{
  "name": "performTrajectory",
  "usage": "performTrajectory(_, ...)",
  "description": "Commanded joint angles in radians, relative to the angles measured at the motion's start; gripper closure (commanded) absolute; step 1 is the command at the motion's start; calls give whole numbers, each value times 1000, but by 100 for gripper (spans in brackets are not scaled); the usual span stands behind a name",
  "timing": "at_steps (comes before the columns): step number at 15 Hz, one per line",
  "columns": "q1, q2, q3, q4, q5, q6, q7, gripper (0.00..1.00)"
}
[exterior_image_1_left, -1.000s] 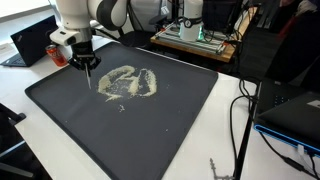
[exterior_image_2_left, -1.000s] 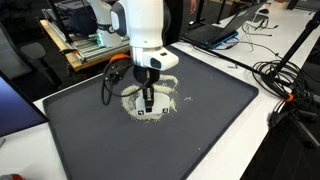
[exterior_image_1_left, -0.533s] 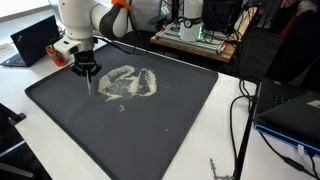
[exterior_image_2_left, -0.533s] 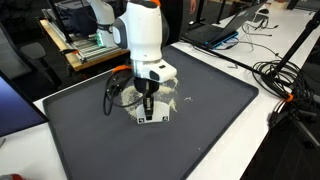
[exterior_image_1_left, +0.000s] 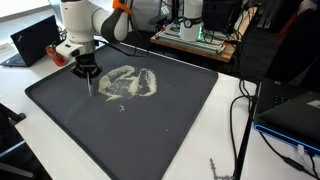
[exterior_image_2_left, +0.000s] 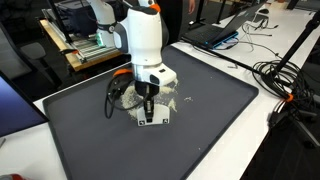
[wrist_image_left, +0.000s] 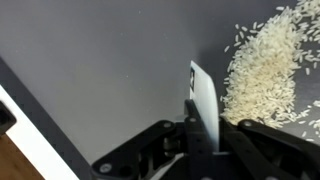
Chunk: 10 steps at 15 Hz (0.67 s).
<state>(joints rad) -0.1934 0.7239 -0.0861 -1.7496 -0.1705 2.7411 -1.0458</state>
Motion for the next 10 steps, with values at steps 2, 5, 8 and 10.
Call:
performTrajectory(2,5,23,-9,-1,-61,23,43,99)
performTrajectory(5,2,27,-7,-10,-78,27,52,99)
performTrajectory(8,-17,13,15,-29,-64,13,40,99)
performTrajectory(10,-37,3,37,-48,-48,9,28,99)
